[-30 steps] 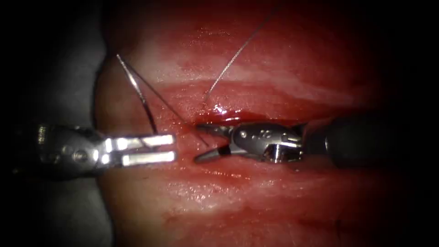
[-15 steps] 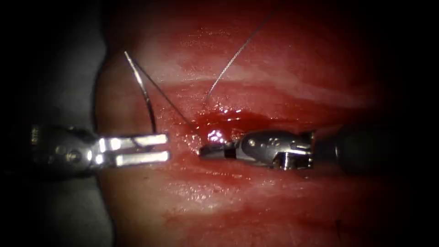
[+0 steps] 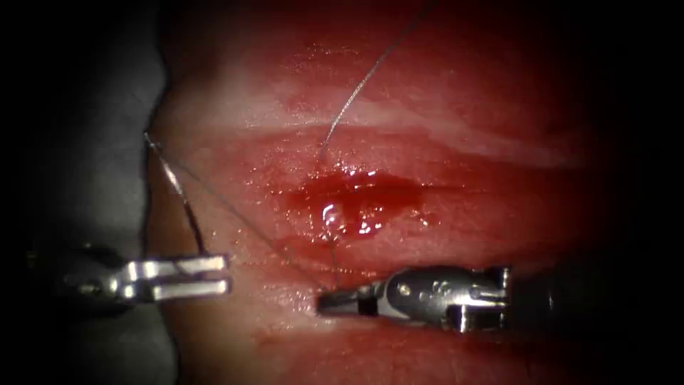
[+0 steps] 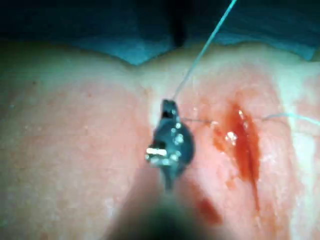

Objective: Wound Closure

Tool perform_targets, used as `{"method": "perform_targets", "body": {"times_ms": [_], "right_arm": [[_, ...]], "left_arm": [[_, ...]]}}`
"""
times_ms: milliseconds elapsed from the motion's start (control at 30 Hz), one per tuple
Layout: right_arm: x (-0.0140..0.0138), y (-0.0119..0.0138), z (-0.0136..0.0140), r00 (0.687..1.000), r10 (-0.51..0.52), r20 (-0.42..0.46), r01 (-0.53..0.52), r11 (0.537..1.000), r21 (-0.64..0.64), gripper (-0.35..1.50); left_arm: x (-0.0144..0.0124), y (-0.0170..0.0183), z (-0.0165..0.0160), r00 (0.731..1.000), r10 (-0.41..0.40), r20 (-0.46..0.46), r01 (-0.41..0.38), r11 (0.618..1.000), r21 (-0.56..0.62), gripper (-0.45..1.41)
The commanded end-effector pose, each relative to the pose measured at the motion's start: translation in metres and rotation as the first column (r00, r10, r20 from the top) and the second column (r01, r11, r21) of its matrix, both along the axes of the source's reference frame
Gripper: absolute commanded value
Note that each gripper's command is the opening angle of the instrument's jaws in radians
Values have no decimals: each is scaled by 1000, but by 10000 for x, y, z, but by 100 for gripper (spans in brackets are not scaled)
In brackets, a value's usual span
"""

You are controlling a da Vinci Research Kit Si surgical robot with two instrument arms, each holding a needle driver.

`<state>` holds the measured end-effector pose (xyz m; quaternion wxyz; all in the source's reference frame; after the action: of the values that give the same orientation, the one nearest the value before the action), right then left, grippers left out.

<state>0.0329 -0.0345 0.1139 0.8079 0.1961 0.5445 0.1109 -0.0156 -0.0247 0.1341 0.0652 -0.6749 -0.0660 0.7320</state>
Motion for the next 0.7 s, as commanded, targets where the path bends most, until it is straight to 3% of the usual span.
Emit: {"method": "perform_targets", "body": {"times_ms": [33,233,400,500,567,633,700], "right_arm": [[11,-32,-16,1000,-12,-9,12,1000,12,-35],[33,-61,-77,999,-24,-45,24,1000,3,-35],[52,-58,-109,998,-27,-57,28,1000,8,-30],[57,-43,-110,998,-21,-55,21,1000,1,71],[57,-30,-107,999,19,-39,-19,1000,-14,111],[54,-18,-104,999,42,-31,-43,998,-49,124],[47,-7,-99,998,54,-29,-55,996,-68,124]], "left_arm": [[-5,-14,7,1000,-2,-2,2,1000,4,-45],[-3,-19,9,1000,-3,-4,3,1000,6,-45],[5,-8,4,1000,-3,-4,3,1000,15,-45],[19,6,0,999,-22,-25,23,999,24,-45],[31,17,-1,999,-36,-41,37,999,35,-45],[48,30,0,997,-49,-59,52,998,46,-45],[64,40,3,995,-60,-74,65,996,66,-45]]}}
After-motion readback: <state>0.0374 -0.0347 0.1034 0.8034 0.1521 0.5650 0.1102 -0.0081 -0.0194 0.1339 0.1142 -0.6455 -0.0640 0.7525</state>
